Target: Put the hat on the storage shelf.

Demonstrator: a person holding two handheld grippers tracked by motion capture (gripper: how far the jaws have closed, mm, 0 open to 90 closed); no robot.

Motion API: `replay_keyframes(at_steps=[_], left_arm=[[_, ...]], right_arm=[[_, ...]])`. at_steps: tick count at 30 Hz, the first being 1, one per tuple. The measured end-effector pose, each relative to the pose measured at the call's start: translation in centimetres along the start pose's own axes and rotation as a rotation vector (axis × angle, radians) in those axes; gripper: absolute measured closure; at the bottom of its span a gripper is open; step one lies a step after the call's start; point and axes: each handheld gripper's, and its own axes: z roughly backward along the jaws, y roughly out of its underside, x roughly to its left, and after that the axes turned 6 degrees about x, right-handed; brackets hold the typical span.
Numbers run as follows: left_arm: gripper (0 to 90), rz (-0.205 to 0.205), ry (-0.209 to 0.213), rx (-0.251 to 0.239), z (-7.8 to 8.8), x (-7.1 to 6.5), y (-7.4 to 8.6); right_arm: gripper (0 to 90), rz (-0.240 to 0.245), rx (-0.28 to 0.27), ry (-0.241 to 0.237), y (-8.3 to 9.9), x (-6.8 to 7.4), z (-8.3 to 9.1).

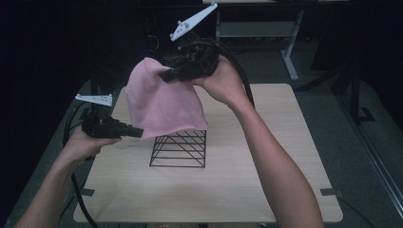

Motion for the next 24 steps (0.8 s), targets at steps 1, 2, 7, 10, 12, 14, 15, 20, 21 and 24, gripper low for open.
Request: replay_keyframes(at_steps=[1,2,7,10,12,14,15,20,21,24], left_arm=[[84.0,-0.002,-0.006,0.003,0.0,0.1,0.0],[83.9,0.000,-0.016,0.008,-0.1,0.1,0.0],[83.9,-0.002,-0.046,0.022,-0.5,0.1,-0.1],[83.9,-0.003,-0.067,0.035,-1.0,0.3,-0.3],[83.8,-0.007,-0.074,0.040,-1.1,0.4,-0.5],[83.9,-0.015,-0.098,0.051,-1.7,0.4,-0.8],[83.8,-0.015,-0.098,0.051,-1.7,0.4,-0.8],[83.8,-0.041,-0.126,0.039,-2.6,0.0,-1.0],[83.8,-0.040,-0.131,0.040,-2.8,-0.1,-1.1],[83.8,-0.053,-0.142,0.056,-3.2,-0.1,-1.2]], right_arm=[[76.5,0.008,0.002,0.005,0.2,-0.2,-0.1],[76.5,-0.005,0.002,0.008,0.4,-0.3,-0.2],[76.5,-0.019,0.006,0.019,1.3,-0.8,-0.5],[76.6,-0.040,0.010,0.032,2.3,-1.7,-0.7],[76.6,-0.060,0.010,0.034,2.8,-2.1,-0.7],[76.6,-0.067,0.004,0.037,3.2,-2.4,-0.6],[76.6,-0.067,0.004,0.037,3.2,-2.4,-0.6],[76.6,-0.075,-0.026,0.032,4.6,-2.9,-0.2],[76.5,-0.074,-0.031,0.032,5.0,-3.0,-0.1],[76.5,-0.078,-0.040,0.033,6.0,-3.0,0.0]])
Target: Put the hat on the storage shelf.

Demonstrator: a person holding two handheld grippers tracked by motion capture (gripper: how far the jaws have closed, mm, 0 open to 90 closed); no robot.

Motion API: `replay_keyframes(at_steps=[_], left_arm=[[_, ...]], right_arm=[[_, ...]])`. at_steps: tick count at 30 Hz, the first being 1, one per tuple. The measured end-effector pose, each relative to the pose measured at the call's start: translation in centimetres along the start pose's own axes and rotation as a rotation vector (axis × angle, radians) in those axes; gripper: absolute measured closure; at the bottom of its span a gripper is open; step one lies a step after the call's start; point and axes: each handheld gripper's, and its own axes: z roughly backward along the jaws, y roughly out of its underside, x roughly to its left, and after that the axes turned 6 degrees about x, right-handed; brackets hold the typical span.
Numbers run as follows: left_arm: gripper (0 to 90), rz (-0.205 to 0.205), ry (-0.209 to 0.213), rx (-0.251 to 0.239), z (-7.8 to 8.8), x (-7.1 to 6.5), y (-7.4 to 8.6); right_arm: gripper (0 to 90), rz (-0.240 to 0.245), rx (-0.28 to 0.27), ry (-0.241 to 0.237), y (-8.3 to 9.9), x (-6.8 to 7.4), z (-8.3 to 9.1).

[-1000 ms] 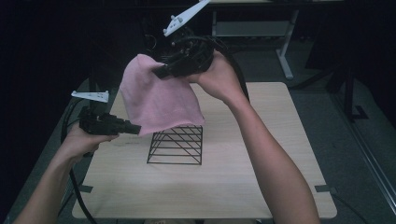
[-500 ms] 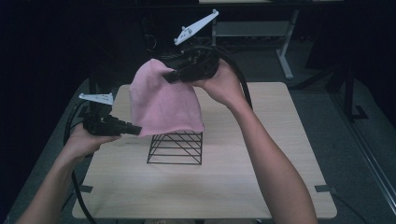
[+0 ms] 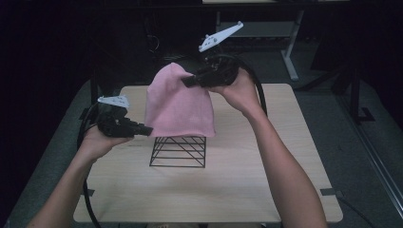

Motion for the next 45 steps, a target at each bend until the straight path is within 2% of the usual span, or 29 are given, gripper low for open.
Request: replay_keyframes(at_steps=[2,9,14,27,33,36,45], left_arm=[[83.7,-0.005,-0.013,0.019,-0.5,-0.1,-0.1],[83.5,-0.018,-0.020,0.052,-1.6,-0.3,-0.5],[83.3,-0.015,-0.022,0.055,-2.0,-0.4,0.0],[83.3,0.024,-0.027,0.058,-1.6,0.7,2.4],[83.3,0.033,-0.036,0.074,-2.1,0.9,3.5],[83.3,0.034,-0.039,0.081,-2.3,0.9,3.8],[83.3,0.039,-0.057,0.119,-3.7,1.1,5.1]], right_arm=[[76.5,0.001,-0.001,-0.005,0.4,0.0,0.0],[76.5,-0.003,0.001,0.000,1.5,-0.4,-0.1],[76.4,-0.005,-0.009,-0.009,2.0,-0.4,-0.5],[75.6,0.038,0.007,-0.055,1.8,1.5,-2.3],[74.9,0.045,0.005,-0.096,2.1,2.5,-3.4],[74.5,0.039,0.005,-0.105,2.5,2.6,-3.7],[72.0,-0.013,-0.004,-0.154,5.2,2.3,-5.2]])
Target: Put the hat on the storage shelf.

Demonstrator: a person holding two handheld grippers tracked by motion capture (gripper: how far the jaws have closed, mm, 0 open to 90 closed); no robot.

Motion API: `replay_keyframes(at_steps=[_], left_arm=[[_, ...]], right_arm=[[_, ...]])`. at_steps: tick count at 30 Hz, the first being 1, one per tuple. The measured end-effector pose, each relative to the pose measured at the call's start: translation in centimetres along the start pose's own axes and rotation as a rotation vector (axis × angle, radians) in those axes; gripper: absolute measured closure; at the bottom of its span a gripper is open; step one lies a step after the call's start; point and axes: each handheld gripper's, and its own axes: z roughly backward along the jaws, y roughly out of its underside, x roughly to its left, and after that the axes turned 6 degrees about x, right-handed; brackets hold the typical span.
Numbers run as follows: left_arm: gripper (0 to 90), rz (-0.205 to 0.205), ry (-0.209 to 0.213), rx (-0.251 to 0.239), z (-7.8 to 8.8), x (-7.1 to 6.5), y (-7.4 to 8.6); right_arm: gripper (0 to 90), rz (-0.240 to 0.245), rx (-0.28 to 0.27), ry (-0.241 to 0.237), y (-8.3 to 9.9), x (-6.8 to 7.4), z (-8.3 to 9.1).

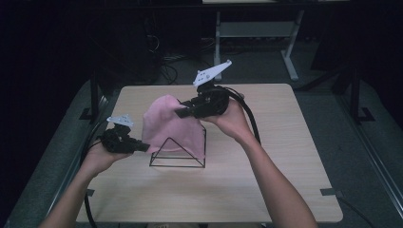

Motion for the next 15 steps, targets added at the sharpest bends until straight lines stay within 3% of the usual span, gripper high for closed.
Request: replay_keyframes(at_steps=[15], left_arm=[[83.3,-0.011,-0.020,0.053,-1.9,0.1,1.2]], right_arm=[[67.5,-0.017,0.028,-0.044,2.3,0.3,-1.7]])
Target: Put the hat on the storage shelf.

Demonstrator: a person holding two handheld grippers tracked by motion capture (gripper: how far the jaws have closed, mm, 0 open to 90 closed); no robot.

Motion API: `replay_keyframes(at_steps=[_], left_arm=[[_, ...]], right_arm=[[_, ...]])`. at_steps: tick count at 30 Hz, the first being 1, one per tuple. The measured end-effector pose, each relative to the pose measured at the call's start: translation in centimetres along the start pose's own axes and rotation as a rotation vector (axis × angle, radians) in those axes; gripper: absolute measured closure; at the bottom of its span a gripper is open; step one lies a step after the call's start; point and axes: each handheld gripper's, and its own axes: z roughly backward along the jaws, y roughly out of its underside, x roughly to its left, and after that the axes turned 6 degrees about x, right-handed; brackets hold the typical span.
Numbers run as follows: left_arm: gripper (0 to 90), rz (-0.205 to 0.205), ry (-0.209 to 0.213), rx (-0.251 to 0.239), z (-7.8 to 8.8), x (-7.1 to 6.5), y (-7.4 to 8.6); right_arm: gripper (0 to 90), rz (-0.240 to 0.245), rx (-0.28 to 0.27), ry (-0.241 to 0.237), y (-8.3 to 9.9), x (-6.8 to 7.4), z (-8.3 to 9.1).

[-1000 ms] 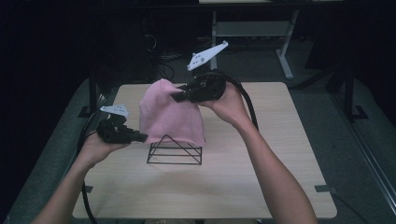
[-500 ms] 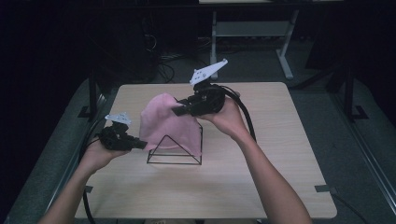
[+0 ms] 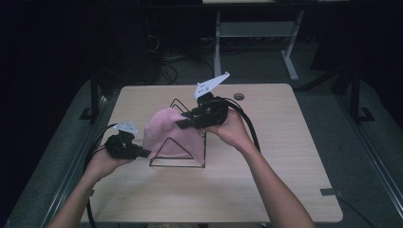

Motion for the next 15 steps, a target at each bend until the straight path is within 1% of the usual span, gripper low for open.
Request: replay_keyframes(at_steps=[1,3,4,5,6,7,9,10,12,13,14,15], left_arm=[[83.3,-0.008,-0.006,0.018,-0.3,0.0,0.1],[83.3,-0.007,-0.011,0.025,-0.5,0.0,0.1],[83.3,-0.019,-0.021,0.059,-0.9,0.1,0.2],[83.3,-0.023,-0.025,0.069,-1.2,0.1,0.3],[83.3,-0.017,-0.026,0.075,-1.4,0.1,0.3],[83.3,-0.021,-0.025,0.081,-1.6,0.2,0.4],[83.3,-0.022,-0.024,0.084,-1.8,0.3,0.4],[83.3,-0.014,-0.022,0.087,-1.9,0.3,0.5],[83.3,-0.018,-0.030,0.101,-2.3,0.4,0.6],[83.3,-0.018,-0.030,0.101,-2.3,0.4,0.6],[83.3,-0.020,-0.035,0.111,-2.4,0.5,0.6],[83.3,-0.020,-0.035,0.111,-2.4,0.5,0.6]], right_arm=[[66.6,0.001,0.008,0.003,0.1,0.0,-0.1],[62.5,-0.003,0.021,0.002,0.4,0.1,-0.4],[60.9,-0.010,0.027,-0.008,0.5,0.0,-0.6],[60.0,-0.012,0.042,-0.010,0.7,0.0,-0.8],[58.9,-0.010,0.058,-0.007,0.8,-0.1,-1.0],[58.2,-0.009,0.064,-0.007,0.9,-0.1,-1.1],[57.3,-0.007,0.061,-0.011,1.0,-0.1,-1.2],[55.0,-0.011,0.055,-0.010,1.1,-0.1,-1.2],[55.2,-0.018,0.051,-0.014,1.0,0.2,-1.2],[55.4,-0.006,0.045,-0.007,0.9,0.1,-1.2],[56.7,-0.001,0.038,-0.006,0.9,0.2,-1.1],[56.7,-0.001,0.038,-0.006,0.9,0.2,-1.1]])
